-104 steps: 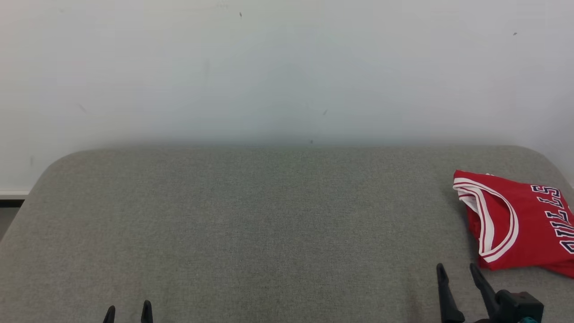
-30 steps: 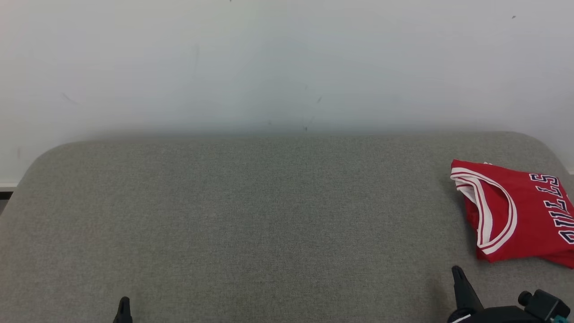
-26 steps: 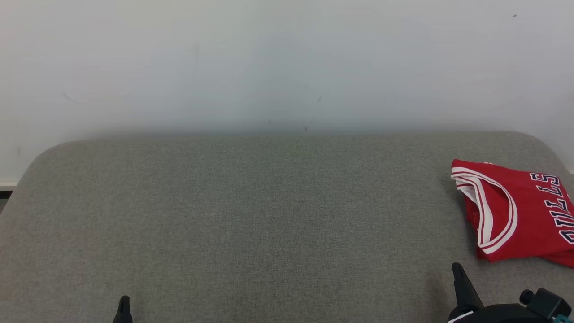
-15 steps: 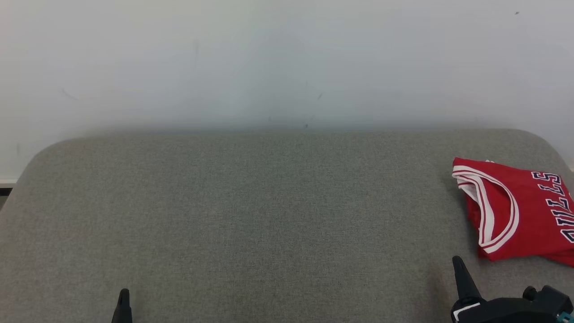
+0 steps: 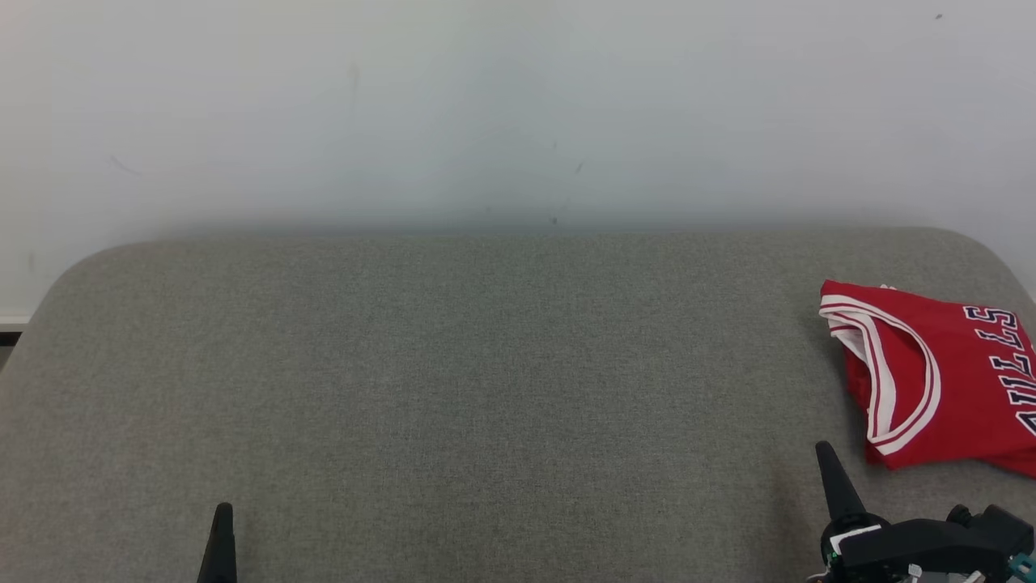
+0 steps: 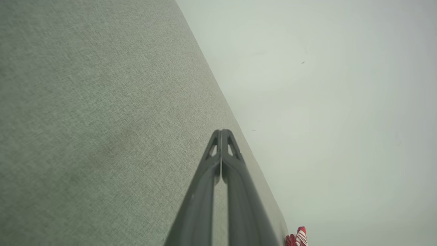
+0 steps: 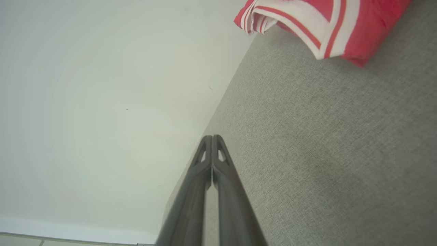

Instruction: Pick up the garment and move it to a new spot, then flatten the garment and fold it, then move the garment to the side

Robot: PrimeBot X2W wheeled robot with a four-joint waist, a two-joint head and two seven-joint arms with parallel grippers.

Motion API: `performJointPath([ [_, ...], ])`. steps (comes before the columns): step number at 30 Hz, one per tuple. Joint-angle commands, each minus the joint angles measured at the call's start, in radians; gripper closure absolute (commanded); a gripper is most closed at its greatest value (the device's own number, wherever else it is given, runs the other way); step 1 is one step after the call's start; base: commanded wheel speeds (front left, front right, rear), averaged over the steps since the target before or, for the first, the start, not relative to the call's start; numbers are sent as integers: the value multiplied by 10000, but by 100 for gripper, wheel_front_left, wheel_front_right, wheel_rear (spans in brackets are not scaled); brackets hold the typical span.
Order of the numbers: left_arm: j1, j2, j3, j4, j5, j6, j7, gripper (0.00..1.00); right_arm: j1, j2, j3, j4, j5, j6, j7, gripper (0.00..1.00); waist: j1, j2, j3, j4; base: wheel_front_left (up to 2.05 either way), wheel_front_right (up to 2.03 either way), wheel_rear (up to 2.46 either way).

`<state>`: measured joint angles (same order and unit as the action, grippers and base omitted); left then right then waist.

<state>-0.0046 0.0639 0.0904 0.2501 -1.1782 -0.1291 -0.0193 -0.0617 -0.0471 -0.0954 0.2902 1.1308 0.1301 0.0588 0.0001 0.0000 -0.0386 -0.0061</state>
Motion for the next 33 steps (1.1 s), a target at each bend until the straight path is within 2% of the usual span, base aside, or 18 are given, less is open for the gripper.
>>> performJointPath([
  [1, -260, -13, 39, -92, -294, -16, 70, 100, -179, -34, -29, -86, 313, 7, 52, 100, -1, 0, 14, 2, 0, 0, 0],
  [33, -751, -95, 203, -96, -2809, -23, 735, 100, -671, -41, -120, -58, 3065, 10, 489, 100, -1, 0, 248, 35, 0, 0, 0],
])
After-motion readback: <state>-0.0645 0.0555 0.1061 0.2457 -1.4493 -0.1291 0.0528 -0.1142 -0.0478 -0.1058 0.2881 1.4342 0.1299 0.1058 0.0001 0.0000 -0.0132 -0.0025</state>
